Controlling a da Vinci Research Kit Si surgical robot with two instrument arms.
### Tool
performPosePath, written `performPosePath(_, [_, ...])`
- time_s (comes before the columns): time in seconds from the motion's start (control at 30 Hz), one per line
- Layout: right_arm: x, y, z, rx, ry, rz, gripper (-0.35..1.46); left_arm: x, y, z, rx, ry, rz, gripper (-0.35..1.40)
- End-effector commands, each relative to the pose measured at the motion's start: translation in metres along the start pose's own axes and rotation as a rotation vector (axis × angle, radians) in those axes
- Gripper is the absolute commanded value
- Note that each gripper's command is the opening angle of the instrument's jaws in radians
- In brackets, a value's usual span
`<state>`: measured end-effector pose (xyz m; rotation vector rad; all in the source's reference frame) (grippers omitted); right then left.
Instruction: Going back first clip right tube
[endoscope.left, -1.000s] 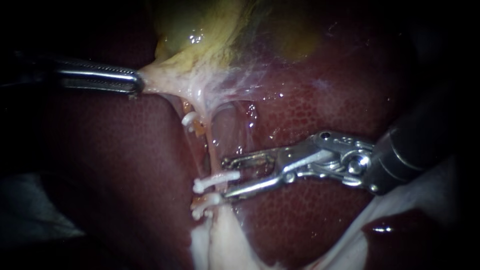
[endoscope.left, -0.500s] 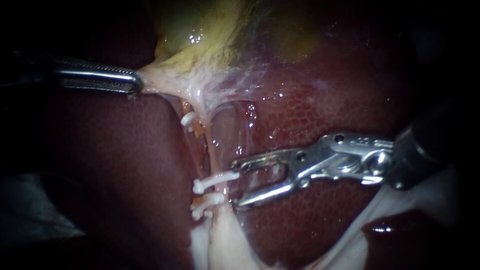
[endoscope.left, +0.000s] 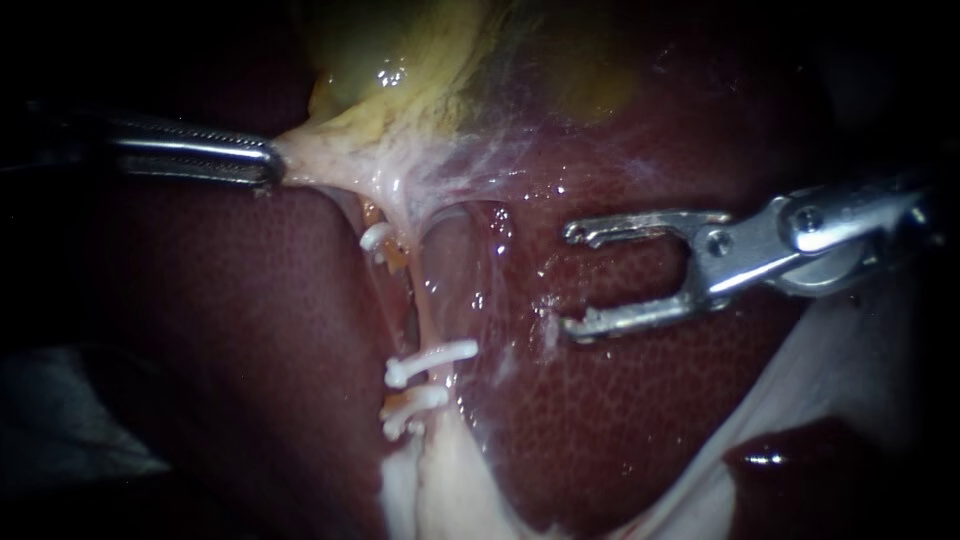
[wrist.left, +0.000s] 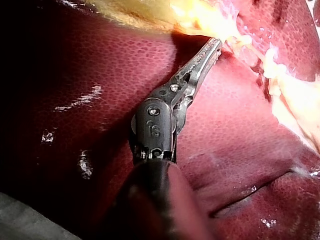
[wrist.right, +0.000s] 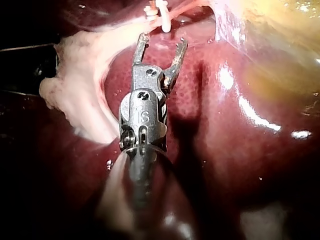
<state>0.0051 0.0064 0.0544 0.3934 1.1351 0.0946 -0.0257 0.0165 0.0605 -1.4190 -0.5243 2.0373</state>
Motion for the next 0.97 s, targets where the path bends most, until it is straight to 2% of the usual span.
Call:
performPosePath(0.03, [-0.0002,-0.0002,0.0,0.0,0.001,-0.009,0.49,-0.0002,-0.0001,0.0001,0.001,0.0,0.001,-0.35])
performPosePath(0.13, [-0.0005,-0.0009,-0.0003,0.004,0.001,-0.014,0.49,-0.0006,-0.0003,0.0006,0.003,0.0,0.003,-0.35])
performPosePath(0.3, [-0.0005,-0.0018,-0.0009,0.008,-0.002,-0.017,0.49,-0.0019,-0.0008,0.0026,0.018,-0.001,0.005,-0.35])
performPosePath(0.6, [-0.0005,-0.0019,-0.001,0.002,-0.003,-0.017,0.49,-0.0039,-0.0023,0.0062,0.01,-0.027,-0.013,-0.35])
performPosePath(0.73, [-0.0005,-0.0019,-0.001,0.002,-0.003,-0.017,0.49,-0.0042,-0.0022,0.0066,0.01,-0.03,-0.017,-0.35])
performPosePath(0.97, [-0.0005,-0.0019,-0.0008,0.001,-0.006,-0.017,0.49,-0.0037,-0.002,0.0061,0.003,-0.03,-0.019,-0.35])
